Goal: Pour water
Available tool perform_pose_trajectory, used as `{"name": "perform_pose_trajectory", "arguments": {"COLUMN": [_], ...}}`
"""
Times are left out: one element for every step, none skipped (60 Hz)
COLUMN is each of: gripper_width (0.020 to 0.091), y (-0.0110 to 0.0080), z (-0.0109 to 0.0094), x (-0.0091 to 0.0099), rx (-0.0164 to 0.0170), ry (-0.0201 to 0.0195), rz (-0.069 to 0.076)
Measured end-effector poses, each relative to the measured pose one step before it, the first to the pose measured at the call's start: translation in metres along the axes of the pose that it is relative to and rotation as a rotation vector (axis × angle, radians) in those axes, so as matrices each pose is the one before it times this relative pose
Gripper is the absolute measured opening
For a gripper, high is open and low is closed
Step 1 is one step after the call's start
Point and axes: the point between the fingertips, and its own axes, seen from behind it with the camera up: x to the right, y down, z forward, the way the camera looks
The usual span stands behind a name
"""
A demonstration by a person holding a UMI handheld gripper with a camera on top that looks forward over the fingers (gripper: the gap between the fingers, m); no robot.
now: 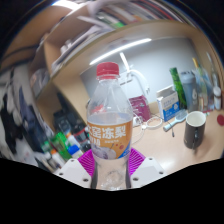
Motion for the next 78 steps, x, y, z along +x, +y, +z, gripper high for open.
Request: {"name": "perform_pose_trajectory", "arguments": {"gripper_width": [0.0389,0.0389,0.0388,0.0390,0.0389,0.0389,0.0388,0.0388,0.0385,0.0386,0.0384,0.0385,0.0384,0.0384,0.0384,0.0383,0.0384,0.0383,0.0382,0.0384,0.0362,0.0384,0.0382,0.0383,0.0385,0.0386,0.0385,0.0384,0.0384,0.0389,0.0389,0.0387,0.0387,0.0388,0.0388,0.0387,0.0388,0.0388,0.0387,0.0386,0.0387,0.0388,0.0388,0.0388,0.0387,0.0388,0.0388,0.0387,0.0387,0.0388,0.0388,0.0387,0.0387,0.0386,0.0386,0.0387,0.0386,0.0386,0.0386,0.0387,0.0387,0.0387,0.0386,0.0386,0.0385,0.0386,0.0385,0.0385,0.0386,0.0385,0.0383,0.0383,0.0387,0.0387,0.0388,0.0387,0.0390,0.0391], "y": [-0.00985,-0.00951,-0.00884,-0.00849,-0.00831,-0.00810,-0.00615,-0.00530,-0.00412,-0.00412,-0.00476,-0.00523,-0.00524,-0.00239,-0.00510,-0.00396,-0.00356,-0.00349,-0.00318,-0.00237,0.00010,-0.00157,-0.00243,-0.00145,-0.00150,-0.00161,-0.00105,-0.00091,0.00182,-0.00116,-0.00226,-0.00120,-0.00107,-0.00103,-0.00089,-0.00093,-0.00237,-0.00135,-0.00186,-0.00146,-0.00158,-0.00183,-0.00161,-0.00148,-0.00101,-0.00039,-0.00055,-0.00012,0.00009,-0.00026,-0.00028,-0.00020,-0.00067,-0.00103,-0.00135,-0.00084,-0.00054,0.00019,0.00079,0.00152,0.00133,0.00152,0.00149,0.00167,0.00166,0.00180,0.00090,0.00365,0.00004,-0.00164,-0.00384,-0.00609,-0.00820,-0.01026,-0.01908,-0.00919,-0.01599,-0.01750], "z": [-0.00062,-0.00028,-0.00017,0.00022,0.00154,0.00074,0.00057,0.00148,0.00218,0.00167,0.00138,0.00085,0.00109,-0.00068,0.00273,0.00092,0.00049,0.00020,0.00040,0.00056,-0.00053,0.00064,0.00102,0.00055,0.00065,0.00121,0.00044,0.00095,-0.00060,0.00051,0.00253,0.00016,0.00028,0.00035,0.00018,0.00032,-0.00094,0.00010,0.00157,0.00003,-0.00050,-0.00054,-0.00057,-0.00031,-0.00019,-0.00115,0.00080,0.00104,0.00025,0.00018,0.00015,0.00005,-0.00008,-0.00098,-0.00011,-0.00019,-0.00003,-0.00017,-0.00007,0.00048,-0.00015,-0.00037,-0.00035,-0.00095,-0.00118,-0.00277,-0.00109,-0.00171,-0.00224,-0.00285,-0.00343,-0.00447,-0.00553,-0.00545,-0.00347,-0.00234,-0.00468,-0.00444], "x": [0.00245,0.00188,0.00102,0.00125,-0.00085,0.00221,0.00384,0.00220,0.00232,0.00261,0.00367,0.00303,0.00219,-0.00171,0.00079,-0.00174,-0.00248,-0.00259,-0.00285,-0.00339,-0.00590,-0.00365,-0.00210,-0.00382,-0.00439,-0.00428,-0.00383,-0.00314,-0.00496,-0.00216,-0.00249,-0.00184,-0.00166,-0.00151,-0.00171,-0.00224,-0.00261,-0.00238,-0.00295,-0.00220,-0.00222,-0.00241,-0.00220,-0.00225,-0.00191,-0.00234,-0.00128,-0.00158,-0.00081,-0.00087,-0.00084,-0.00062,-0.00054,-0.00063,-0.00013,-0.00042,-0.00081,-0.00138,-0.00133,-0.00088,-0.00136,-0.00184,-0.00303,-0.00338,-0.00373,-0.00459,-0.00417,-0.00408,-0.00442,-0.00459,-0.00520,-0.00660,-0.00826,-0.00833,-0.00374,-0.01114,-0.00486,-0.00281], "rx": [0.00358,0.00242,0.00199,0.00292,0.01047,0.00375,-0.00170,-0.00470,-0.00838,-0.00861,-0.00575,-0.00257,0.00042,0.00417,-0.00450,-0.00383,-0.00259,-0.00108,-0.00086,-0.00258,-0.00221,-0.00534,-0.00691,-0.00307,-0.00382,-0.00341,-0.00396,-0.00333,-0.00007,-0.00047,0.00018,0.00329,0.00260,0.00272,0.00338,0.00351,0.00343,0.00419,0.00463,0.00614,0.00508,0.00613,0.00547,0.00485,0.00335,0.00286,0.00119,0.00016,-0.00088,0.00050,0.00064,0.00062,0.00184,0.00283,0.00390,0.00349,0.00168,-0.00104,-0.00397,-0.00380,-0.00609,-0.00623,-0.00575,-0.00500,-0.00394,-0.00206,-0.00315,0.00214,0.00264,0.00698,0.01103,0.01533,0.01926,0.02163,0.02177,0.02652,0.02660,0.02721], "ry": [-0.00909,-0.00961,-0.01075,-0.01037,-0.00098,-0.00758,-0.01181,-0.00686,-0.00541,-0.00148,0.00235,0.00440,0.00185,-0.00043,-0.00930,-0.01310,-0.01292,-0.01232,-0.01323,-0.01503,-0.01181,-0.01622,-0.01800,-0.01884,-0.01884,-0.01874,-0.01640,-0.01449,-0.00777,-0.00966,-0.00885,-0.00792,-0.00570,-0.00462,-0.00474,-0.00651,-0.00833,-0.01000,-0.00828,-0.00823,-0.00819,-0.00848,-0.00765,-0.00737,-0.00625,-0.00150,-0.00340,-0.00207,-0.00163,-0.00173,-0.00241,-0.00183,-0.00120,0.00021,0.00087,-0.00104,-0.00256,-0.00313,-0.00331,-0.00159,-0.00167,-0.00296,-0.00481,-0.00506,-0.00293,0.00024,0.00241,0.00454,0.00785,0.01206,0.01538,0.01325,0.00813,0.00332,-0.01278,0.02209,0.00553,0.00562], "rz": [0.0588,0.0616,0.0622,0.0621,0.0640,0.0638,0.0620,0.0638,0.0661,0.0672,0.0669,0.0649,0.0614,0.0598,0.0517,0.0533,0.0546,0.0566,0.0580,0.0586,0.0617,0.0606,0.0580,0.0585,0.0552,0.0512,0.0474,0.0436,0.0424,0.0338,0.0257,0.0234,0.0215,0.0209,0.0205,0.0198,0.0203,0.0186,0.0186,0.0183,0.0165,0.0137,0.0109,0.0073,0.0044,0.0053,0.0012,0.0020,0.0011,0.0011,0.0012,0.0014,0.0005,0.0015,-0.0025,-0.0047,-0.0074,-0.0079,-0.0076,-0.0059,-0.0054,-0.0090,-0.0154,-0.0242,-0.0350,-0.0444,-0.0579,-0.0698,-0.0862,-0.0997,-0.1140,-0.1268,-0.1343,-0.1358,-0.1302,-0.1179,-0.1058,-0.0950]}}
